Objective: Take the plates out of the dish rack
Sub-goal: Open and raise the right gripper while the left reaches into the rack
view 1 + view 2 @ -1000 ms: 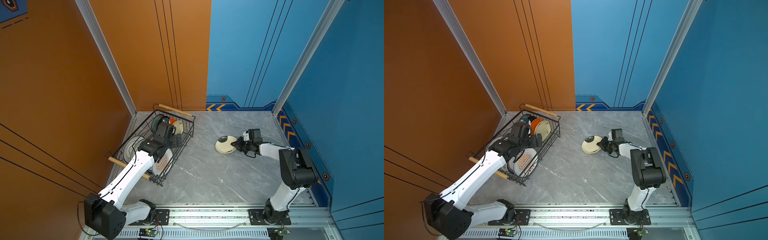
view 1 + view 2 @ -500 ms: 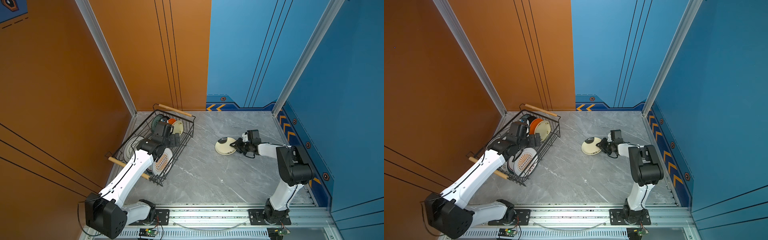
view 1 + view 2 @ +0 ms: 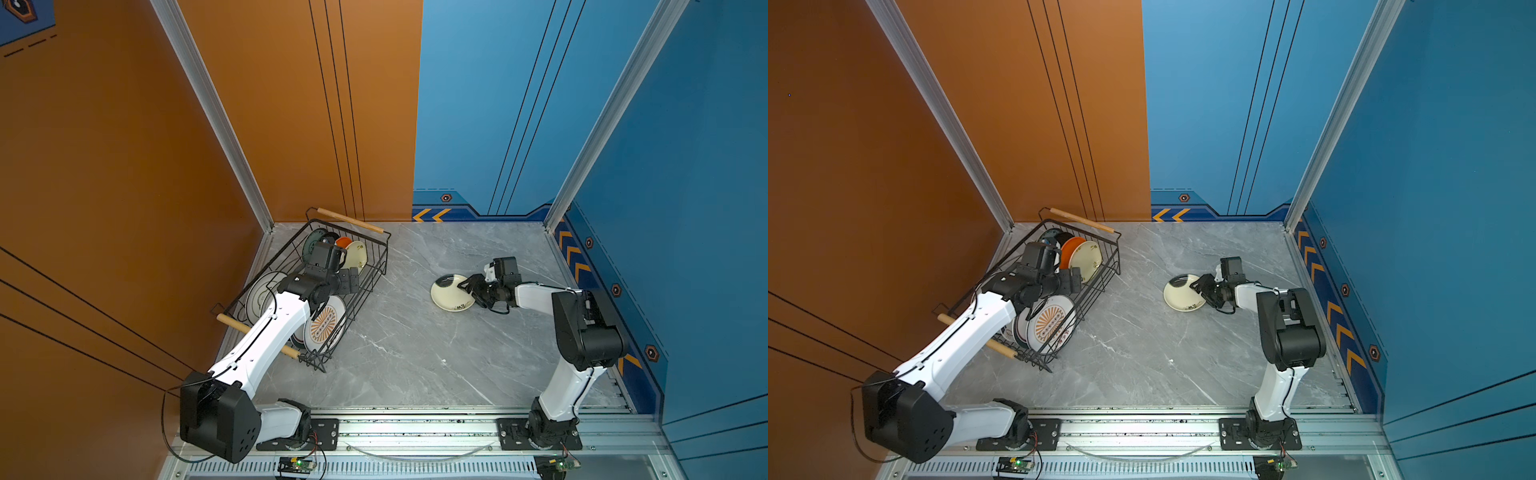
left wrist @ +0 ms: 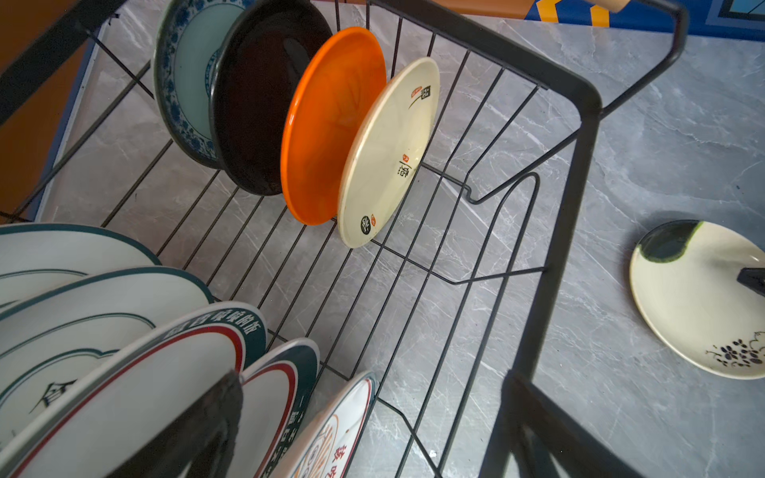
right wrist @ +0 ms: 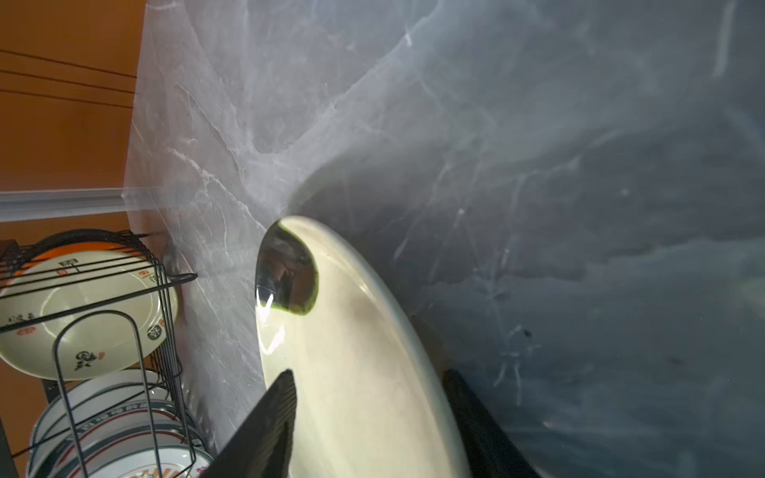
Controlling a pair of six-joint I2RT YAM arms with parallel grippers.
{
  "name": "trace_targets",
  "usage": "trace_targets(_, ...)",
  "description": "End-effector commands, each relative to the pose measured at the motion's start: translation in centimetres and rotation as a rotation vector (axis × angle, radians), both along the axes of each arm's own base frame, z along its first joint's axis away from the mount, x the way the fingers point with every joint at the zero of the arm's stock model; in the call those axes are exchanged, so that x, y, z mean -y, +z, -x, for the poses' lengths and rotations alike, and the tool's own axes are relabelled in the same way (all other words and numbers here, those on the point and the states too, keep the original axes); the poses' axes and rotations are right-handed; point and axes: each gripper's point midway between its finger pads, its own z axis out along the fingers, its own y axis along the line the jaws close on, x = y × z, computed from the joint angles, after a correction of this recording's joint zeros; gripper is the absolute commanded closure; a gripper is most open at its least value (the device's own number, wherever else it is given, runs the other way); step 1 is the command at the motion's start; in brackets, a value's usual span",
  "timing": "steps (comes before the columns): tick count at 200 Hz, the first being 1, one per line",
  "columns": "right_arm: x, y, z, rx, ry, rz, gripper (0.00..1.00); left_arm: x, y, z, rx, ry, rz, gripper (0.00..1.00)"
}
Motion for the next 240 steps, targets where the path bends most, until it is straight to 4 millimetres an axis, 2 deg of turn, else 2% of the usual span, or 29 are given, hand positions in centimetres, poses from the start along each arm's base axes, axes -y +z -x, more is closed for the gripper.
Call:
trace_targets(1,1.3,-2.0,1.1,-0.076,-0.016,0.094,0.35,0.1,0.3,-0.5,-0.009,-0.02,0.0,0.02)
trace_targets(37,2.2,-2.8,1.7,-0.103,-0.022,0.148,0.22,-0.1,-0.3,-1.2,-0.037,-0.016,-0.018,0.02)
trace_targets(59,2.8,-3.0,2.1,-0.111,-0.027,0.174,0.0,-0.3,-0.4,-1.9,-0.049,-0.015,-0.036,0.02)
trace_targets(119,5.3,-2.7,3.1,-0.12,-0.071,0.232,0.0,-0.4,-1.0,-4.2,-0.078,-0.016,-0.077,0.02)
trace_targets(144,7.8,-1.2,4.1,-0.112,-0.126,0.354,0.0,-0.9,-1.5,-5.3,-0.093,0.006,-0.117,0.02)
trace_targets(168,9.1,1.0,5.0,-0.058,-0.159,0.422,0.0,-0.7,-1.9,-6.3,-0.105,-0.005,-0.117,0.02)
trace_targets(199,9.1,3.0,5.9,-0.023,-0.155,0.426,0.0,0.1,-2.8,-7.8,-0.125,-0.032,-0.118,0.02)
trace_targets(240,8.3,3.6,6.5,-0.006,-0.119,0.398,0.0,0.7,-3.9,-9.4,-0.143,-0.057,-0.127,0.1)
